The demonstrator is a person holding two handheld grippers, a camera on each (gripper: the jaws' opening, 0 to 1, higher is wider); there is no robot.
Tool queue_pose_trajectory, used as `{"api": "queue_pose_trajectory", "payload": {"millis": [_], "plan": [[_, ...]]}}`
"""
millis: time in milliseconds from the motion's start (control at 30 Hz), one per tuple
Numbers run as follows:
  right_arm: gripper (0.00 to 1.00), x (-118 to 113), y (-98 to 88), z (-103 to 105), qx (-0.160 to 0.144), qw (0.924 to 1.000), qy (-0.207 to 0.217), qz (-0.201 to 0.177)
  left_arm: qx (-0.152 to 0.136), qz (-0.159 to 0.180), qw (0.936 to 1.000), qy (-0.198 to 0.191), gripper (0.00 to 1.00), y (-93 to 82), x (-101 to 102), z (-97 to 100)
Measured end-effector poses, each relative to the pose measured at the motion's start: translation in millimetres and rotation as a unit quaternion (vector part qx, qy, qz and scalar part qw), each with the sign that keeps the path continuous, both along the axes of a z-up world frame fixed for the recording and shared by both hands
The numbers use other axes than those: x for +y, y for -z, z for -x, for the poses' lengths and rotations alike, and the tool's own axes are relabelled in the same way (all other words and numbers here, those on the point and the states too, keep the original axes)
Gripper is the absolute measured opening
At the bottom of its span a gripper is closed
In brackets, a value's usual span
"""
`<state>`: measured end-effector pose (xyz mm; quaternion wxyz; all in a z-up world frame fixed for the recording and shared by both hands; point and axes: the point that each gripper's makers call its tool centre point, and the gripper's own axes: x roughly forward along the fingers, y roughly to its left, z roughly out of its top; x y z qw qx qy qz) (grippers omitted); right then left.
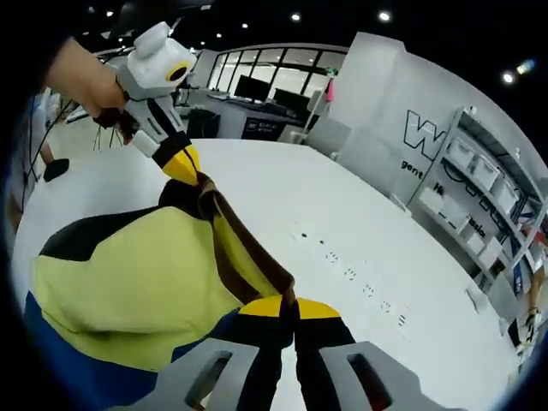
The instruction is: Fold the garment on the visible template until the final outline fits inside the template.
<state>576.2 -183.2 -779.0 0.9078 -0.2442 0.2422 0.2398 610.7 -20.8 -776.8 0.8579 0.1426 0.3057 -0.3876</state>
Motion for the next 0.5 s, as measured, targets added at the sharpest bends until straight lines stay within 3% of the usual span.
{"api": "queue_pose_trajectory", "payload": {"millis": [233, 333, 500], "plan": [[0.00, 1, 9.6, -3, 0.013, 0.9999, 0.011, -0.001, 0.009, 0.002, 0.9998, -0.019, 0.08, 12.6, 4, -2.3], [0.08, -3, 11.8, -2, 0.018, 0.9996, 0.020, 0.003, 0.003, -0.008, 0.9997, -0.021, 0.07, 15.1, 6, -3.0], [0.14, -12, 1.7, 5, 0.017, 0.9970, 0.060, -0.045, -0.009, -0.002, 0.9996, -0.027, 0.16, 7.3, 10, -1.8]]}}
